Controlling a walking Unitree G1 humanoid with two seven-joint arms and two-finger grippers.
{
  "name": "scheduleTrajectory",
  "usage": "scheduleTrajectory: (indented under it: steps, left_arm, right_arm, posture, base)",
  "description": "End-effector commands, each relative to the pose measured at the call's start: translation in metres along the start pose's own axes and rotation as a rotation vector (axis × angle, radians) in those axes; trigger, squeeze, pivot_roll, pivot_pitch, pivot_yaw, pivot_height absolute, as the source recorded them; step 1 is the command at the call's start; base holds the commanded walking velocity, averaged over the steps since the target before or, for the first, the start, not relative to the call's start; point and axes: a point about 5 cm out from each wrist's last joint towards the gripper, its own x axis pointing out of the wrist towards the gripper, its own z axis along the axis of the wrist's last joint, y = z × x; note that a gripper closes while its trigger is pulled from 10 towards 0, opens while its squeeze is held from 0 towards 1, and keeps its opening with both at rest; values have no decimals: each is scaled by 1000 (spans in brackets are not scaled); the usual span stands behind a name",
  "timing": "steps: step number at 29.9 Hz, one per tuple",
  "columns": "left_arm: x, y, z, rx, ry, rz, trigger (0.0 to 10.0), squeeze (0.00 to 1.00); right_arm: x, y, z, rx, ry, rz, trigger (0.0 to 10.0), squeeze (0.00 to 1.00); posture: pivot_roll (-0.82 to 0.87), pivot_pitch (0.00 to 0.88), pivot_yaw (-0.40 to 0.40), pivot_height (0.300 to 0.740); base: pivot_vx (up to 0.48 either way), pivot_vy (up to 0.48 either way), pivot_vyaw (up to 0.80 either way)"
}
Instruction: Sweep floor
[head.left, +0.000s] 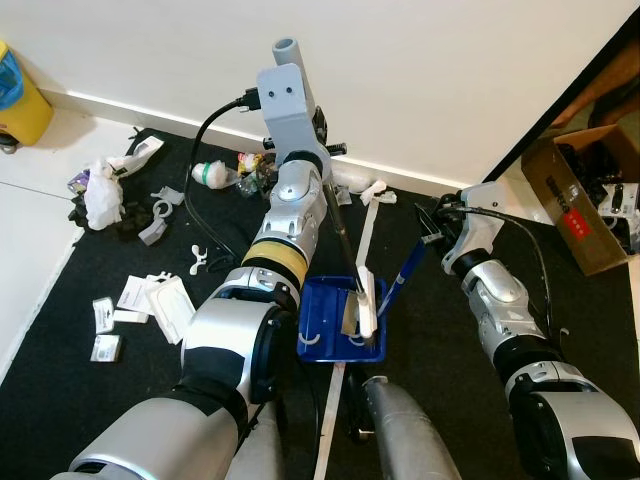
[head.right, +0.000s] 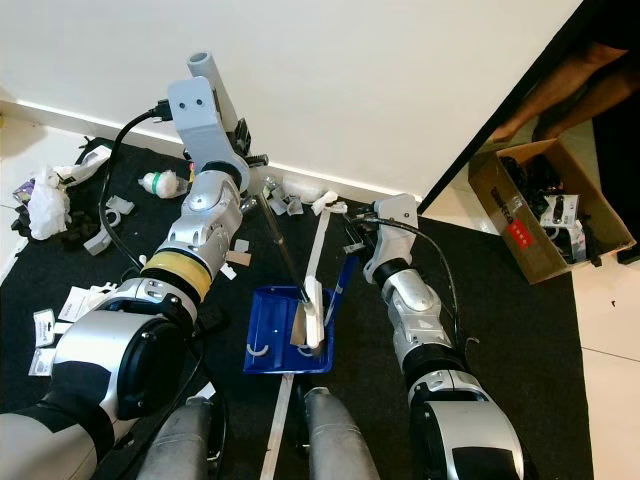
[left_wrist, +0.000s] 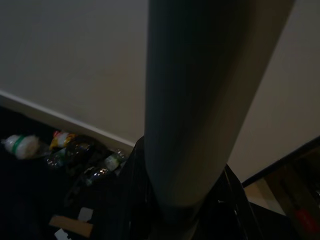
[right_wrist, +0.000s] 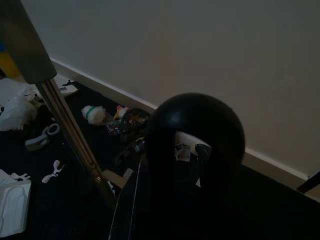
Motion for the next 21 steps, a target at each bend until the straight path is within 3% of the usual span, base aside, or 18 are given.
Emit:
scheduleTrajectory:
  steps: [1, 2, 5, 8, 9, 11, 14, 16, 17, 19, 20, 21]
  left_arm:
    - [4, -11, 20, 45, -69, -131, 10000, 0]
    - [4, -10, 24, 78, -79, -192, 10000, 0]
    - [3, -9, 27, 109, -84, -243, 10000, 0]
    - [-3, 14, 40, 173, -96, -350, 10000, 0]
    - [-3, 14, 40, 173, -96, -350, 10000, 0]
    - [-7, 28, 53, 141, -140, -350, 10000, 0]
    - [-9, 43, 70, 50, -169, -326, 10000, 0]
    - [-11, 51, 74, 61, -166, -332, 10000, 0]
    - [-12, 57, 76, 87, -159, -338, 10000, 0]
    - [-20, 78, 66, 290, -74, -341, 10000, 0]
    - [-20, 78, 66, 290, -74, -341, 10000, 0]
    - [-25, 90, 57, 376, -12, -336, 10000, 0]
  right_arm:
    - [-14, 11, -33, 42, 145, 46, 10000, 0]
    - [-14, 11, -33, 42, 145, 45, 10000, 0]
    - [-14, 11, -32, 42, 144, 45, 10000, 0]
    - [-13, 11, -31, 45, 141, 44, 10000, 0]
    - [-13, 11, -31, 45, 141, 44, 10000, 0]
    - [-13, 11, -31, 47, 140, 44, 10000, 0]
    - [-12, 12, -31, 48, 141, 47, 10000, 0]
    - [-12, 12, -31, 49, 142, 49, 10000, 0]
    - [-12, 13, -31, 49, 142, 50, 10000, 0]
    - [-12, 13, -32, 51, 144, 52, 10000, 0]
    - [-12, 13, -32, 51, 144, 52, 10000, 0]
    - [-12, 14, -32, 51, 145, 51, 10000, 0]
  posture:
    - [-10, 252, -47, 740]
    - [-9, 248, -47, 740]
    - [-9, 248, -47, 740]
    - [-4, 240, -49, 740]
    - [-4, 240, -49, 740]
    - [3, 231, -53, 740]
    - [6, 229, -55, 740]
    - [9, 224, -55, 740]
    - [9, 224, -55, 740]
    - [13, 215, -52, 740]
    - [13, 215, -52, 740]
    - [13, 215, -52, 740]
  base:
    - [0, 0, 0]
    - [0, 0, 0]
    - [0, 0, 0]
    - [0, 0, 0]
    - [0, 0, 0]
    - [0, 0, 0]
    - [0, 0, 0]
    - [0, 0, 0]
    - [0, 0, 0]
    - [0, 0, 0]
    - [0, 0, 0]
    - [0, 0, 0]
